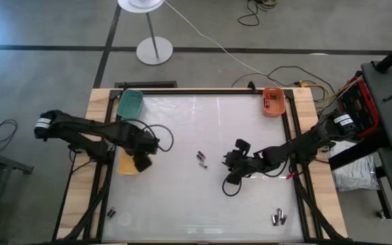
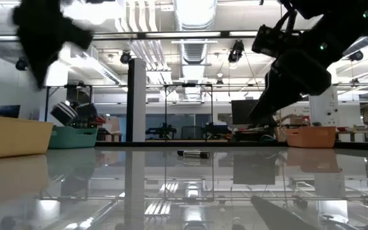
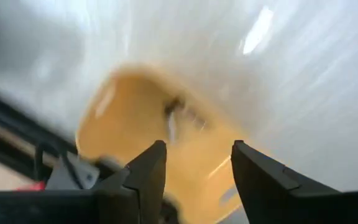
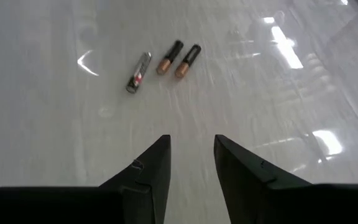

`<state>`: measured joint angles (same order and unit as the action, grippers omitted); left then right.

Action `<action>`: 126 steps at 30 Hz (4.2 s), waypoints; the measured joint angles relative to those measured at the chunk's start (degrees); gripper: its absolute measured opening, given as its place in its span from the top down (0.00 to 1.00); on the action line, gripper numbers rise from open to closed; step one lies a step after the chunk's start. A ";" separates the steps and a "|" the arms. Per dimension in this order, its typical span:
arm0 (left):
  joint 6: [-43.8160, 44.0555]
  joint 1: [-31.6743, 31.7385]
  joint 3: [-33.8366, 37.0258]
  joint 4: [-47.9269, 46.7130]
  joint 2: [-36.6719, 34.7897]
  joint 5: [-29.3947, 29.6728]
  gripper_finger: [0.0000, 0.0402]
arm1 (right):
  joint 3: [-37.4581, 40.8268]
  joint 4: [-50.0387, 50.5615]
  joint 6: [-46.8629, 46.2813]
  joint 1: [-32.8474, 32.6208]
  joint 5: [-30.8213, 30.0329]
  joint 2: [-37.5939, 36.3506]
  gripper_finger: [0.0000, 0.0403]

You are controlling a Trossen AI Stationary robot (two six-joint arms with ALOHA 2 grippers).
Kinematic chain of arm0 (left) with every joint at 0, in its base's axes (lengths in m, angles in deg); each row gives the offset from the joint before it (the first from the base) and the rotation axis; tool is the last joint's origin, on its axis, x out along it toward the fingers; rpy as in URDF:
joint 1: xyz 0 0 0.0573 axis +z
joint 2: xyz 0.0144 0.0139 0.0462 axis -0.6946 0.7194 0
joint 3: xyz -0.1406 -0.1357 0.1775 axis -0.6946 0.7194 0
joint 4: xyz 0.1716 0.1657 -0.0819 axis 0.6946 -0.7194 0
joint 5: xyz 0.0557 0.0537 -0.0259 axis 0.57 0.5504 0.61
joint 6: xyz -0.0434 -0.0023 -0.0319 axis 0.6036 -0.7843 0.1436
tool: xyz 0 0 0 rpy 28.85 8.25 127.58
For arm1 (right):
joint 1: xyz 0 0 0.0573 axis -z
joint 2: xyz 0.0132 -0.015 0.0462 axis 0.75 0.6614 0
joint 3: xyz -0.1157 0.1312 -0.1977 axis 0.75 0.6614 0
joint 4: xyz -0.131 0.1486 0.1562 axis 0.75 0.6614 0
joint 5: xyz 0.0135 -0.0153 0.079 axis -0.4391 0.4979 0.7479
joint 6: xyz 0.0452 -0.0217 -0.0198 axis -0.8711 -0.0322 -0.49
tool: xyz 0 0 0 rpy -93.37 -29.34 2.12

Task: Sort batteries
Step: Put the silver battery into the yellow bin

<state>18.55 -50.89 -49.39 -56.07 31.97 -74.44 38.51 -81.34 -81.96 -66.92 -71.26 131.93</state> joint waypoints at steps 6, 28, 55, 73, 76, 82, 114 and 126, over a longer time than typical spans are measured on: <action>-12.35 -11.42 -5.35 23.78 -0.12 21.53 0.60 | 0.02 -0.85 -0.93 0.00 -0.83 2.95 0.67; -50.68 1.06 -0.89 81.04 32.68 -0.26 0.61 | -1.79 11.59 -9.47 -6.21 -4.82 -4.88 0.67; -50.22 2.46 -6.52 72.76 42.24 -11.10 0.94 | -1.05 11.95 -13.05 -6.69 -4.17 -2.76 0.63; -40.77 -3.27 -11.68 63.88 35.40 -19.39 0.99 | -1.03 11.76 -11.08 -6.51 -4.34 -2.76 0.59; -36.81 -5.13 -11.21 58.56 30.53 -15.87 0.99 | -0.98 10.87 -10.07 -6.51 -4.40 -2.76 0.58; -24.48 -10.68 -6.81 44.96 17.14 -0.46 1.00 | -0.98 10.09 -9.86 -6.51 -4.49 -2.76 0.60; 32.22 -33.38 4.02 17.67 -8.10 12.54 1.00 | -0.80 7.46 -8.87 -9.79 -4.23 -2.74 0.62; 50.96 -50.18 6.65 10.28 4.27 2.33 0.89 | 0.76 5.28 -10.41 -9.81 -4.40 -2.69 0.64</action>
<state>69.51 -101.06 -42.74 -45.79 36.24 -72.12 39.27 -76.05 -92.37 -76.74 -75.66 129.24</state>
